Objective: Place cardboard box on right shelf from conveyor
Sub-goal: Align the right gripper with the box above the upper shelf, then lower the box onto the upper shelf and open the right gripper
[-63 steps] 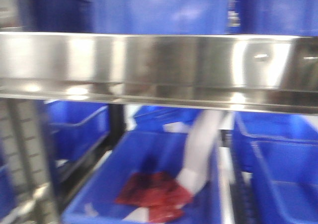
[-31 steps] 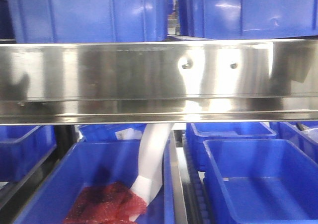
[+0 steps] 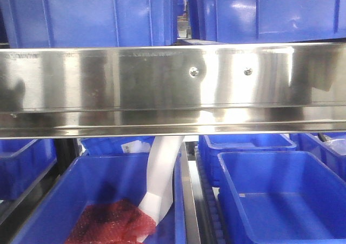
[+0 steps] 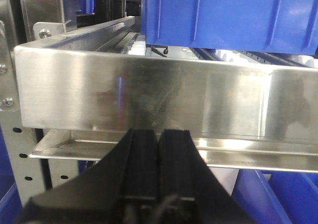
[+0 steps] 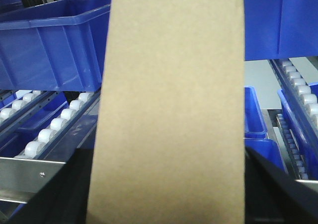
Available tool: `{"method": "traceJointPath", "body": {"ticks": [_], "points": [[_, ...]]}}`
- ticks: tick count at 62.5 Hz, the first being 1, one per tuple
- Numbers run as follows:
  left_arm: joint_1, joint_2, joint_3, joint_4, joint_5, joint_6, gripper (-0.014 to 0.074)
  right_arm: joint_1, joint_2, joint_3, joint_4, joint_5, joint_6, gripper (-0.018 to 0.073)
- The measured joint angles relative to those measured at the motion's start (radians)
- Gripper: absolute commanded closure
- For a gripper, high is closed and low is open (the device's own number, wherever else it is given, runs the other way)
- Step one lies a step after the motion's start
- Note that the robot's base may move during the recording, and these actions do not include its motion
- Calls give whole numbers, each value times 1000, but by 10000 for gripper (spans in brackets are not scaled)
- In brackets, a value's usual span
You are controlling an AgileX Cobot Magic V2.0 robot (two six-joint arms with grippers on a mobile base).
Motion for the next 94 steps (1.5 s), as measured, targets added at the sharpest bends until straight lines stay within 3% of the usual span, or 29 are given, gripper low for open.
{"method": "traceJointPath", "body": {"ticks": [29, 42, 53, 75, 83, 94], "points": [[0, 0, 0, 0, 0, 0, 715, 0, 0, 0, 0, -7, -2, 364], [0, 0, 0, 0, 0, 0, 715, 0, 84, -45, 0, -72, -105, 364], [0, 0, 0, 0, 0, 0, 715, 32, 305, -193, -2, -140, -276, 364], [0, 0, 0, 0, 0, 0, 715, 288, 782, -477, -51, -173, -749, 364], [0, 0, 0, 0, 0, 0, 715, 329, 930, -564, -53, -187, -918, 364], [0, 0, 0, 0, 0, 0, 715, 369, 1107, -639, -55, -248, -1075, 364]]}}
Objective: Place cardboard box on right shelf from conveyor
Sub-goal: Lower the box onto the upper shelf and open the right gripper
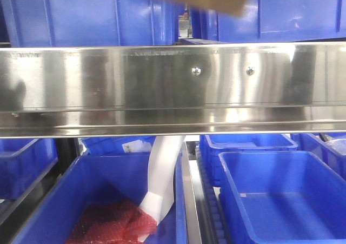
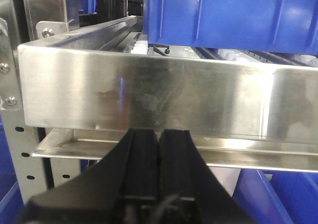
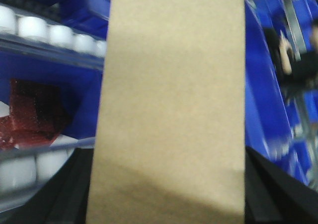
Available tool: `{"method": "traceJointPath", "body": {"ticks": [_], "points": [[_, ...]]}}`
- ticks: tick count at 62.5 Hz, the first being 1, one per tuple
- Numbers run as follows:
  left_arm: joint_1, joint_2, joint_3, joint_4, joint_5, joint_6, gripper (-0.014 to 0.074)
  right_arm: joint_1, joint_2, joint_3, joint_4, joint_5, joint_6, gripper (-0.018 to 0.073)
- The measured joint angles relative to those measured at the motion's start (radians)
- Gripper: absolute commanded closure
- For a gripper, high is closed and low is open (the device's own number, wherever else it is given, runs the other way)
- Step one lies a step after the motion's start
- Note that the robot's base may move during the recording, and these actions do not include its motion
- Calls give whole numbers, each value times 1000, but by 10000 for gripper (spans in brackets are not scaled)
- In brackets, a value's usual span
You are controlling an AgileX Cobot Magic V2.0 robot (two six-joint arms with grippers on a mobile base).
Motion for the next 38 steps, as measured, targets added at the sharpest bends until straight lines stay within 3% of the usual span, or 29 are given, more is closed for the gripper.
{"method": "traceJointPath", "body": {"ticks": [15, 38], "points": [[0, 0, 0, 0, 0, 0, 715, 11, 174, -50, -41, -111, -108, 364], [0, 0, 0, 0, 0, 0, 715, 11, 279, -69, -66, -166, -132, 356]]}}
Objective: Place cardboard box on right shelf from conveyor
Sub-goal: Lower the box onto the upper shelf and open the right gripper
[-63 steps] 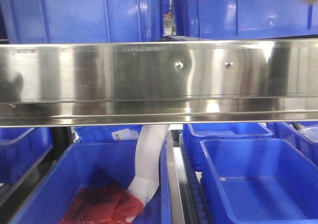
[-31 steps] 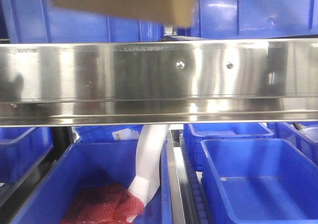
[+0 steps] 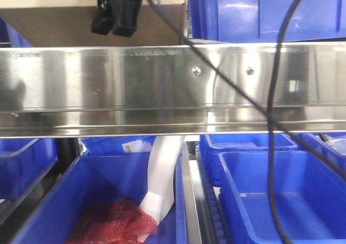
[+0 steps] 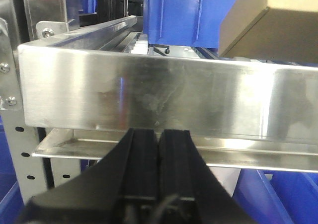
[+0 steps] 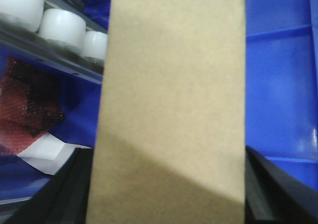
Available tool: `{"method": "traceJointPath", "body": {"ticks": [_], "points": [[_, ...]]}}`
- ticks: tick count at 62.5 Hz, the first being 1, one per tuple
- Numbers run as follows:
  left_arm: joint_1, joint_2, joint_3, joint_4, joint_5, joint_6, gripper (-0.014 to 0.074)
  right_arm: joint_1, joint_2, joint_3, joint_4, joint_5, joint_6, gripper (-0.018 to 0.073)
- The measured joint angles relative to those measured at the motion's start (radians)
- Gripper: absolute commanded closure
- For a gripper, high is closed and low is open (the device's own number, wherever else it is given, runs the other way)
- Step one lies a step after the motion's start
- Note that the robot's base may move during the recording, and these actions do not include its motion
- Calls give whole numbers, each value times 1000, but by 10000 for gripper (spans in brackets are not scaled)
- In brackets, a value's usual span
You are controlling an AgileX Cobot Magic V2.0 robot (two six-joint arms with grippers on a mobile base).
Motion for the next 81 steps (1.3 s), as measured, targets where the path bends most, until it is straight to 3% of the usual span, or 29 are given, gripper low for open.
{"method": "traceJointPath", "body": {"ticks": [8, 18, 42, 67, 74, 81], "points": [[0, 0, 0, 0, 0, 0, 715, 0, 0, -1, -1, -2, 0, 234], [0, 0, 0, 0, 0, 0, 715, 0, 0, -1, -4, -2, 16, -97], [0, 0, 0, 0, 0, 0, 715, 0, -52, -1, 7, 59, 167, -66], [0, 0, 0, 0, 0, 0, 715, 23, -191, -2, 99, 145, 580, -60], [0, 0, 0, 0, 0, 0, 715, 34, -232, 5, 103, 149, 781, 18], [0, 0, 0, 0, 0, 0, 715, 42, -282, 47, 104, 120, 967, 210]]}}
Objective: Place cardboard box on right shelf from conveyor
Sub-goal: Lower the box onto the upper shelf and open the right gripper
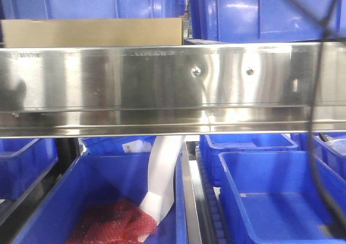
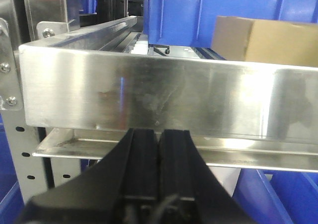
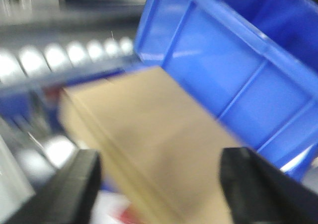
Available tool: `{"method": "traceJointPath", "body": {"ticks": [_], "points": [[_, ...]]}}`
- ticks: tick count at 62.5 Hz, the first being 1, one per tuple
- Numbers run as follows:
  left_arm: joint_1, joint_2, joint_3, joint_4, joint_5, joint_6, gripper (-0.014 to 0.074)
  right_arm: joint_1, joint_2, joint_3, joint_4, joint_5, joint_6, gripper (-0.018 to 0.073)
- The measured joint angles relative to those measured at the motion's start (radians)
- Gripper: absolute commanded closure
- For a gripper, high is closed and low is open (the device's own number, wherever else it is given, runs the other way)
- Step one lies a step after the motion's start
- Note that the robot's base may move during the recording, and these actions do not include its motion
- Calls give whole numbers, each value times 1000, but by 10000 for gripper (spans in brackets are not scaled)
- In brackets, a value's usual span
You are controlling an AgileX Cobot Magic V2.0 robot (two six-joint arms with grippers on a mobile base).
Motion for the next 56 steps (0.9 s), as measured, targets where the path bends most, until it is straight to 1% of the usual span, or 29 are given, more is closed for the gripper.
{"method": "traceJointPath", "body": {"ticks": [4, 6, 11, 19, 24, 56], "points": [[0, 0, 0, 0, 0, 0, 715, 0, -39, 40, 0, -27, 79, 326], [0, 0, 0, 0, 0, 0, 715, 0, -61, 73, 0, -47, 116, 398], [0, 0, 0, 0, 0, 0, 715, 0, -113, 145, 0, -79, 154, 504], [0, 0, 0, 0, 0, 0, 715, 0, -187, 249, -2, -118, 170, 503], [0, 0, 0, 0, 0, 0, 715, 0, -203, 282, -4, -121, 176, 503], [0, 0, 0, 0, 0, 0, 715, 0, -152, 298, -6, -130, 180, 503]]}}
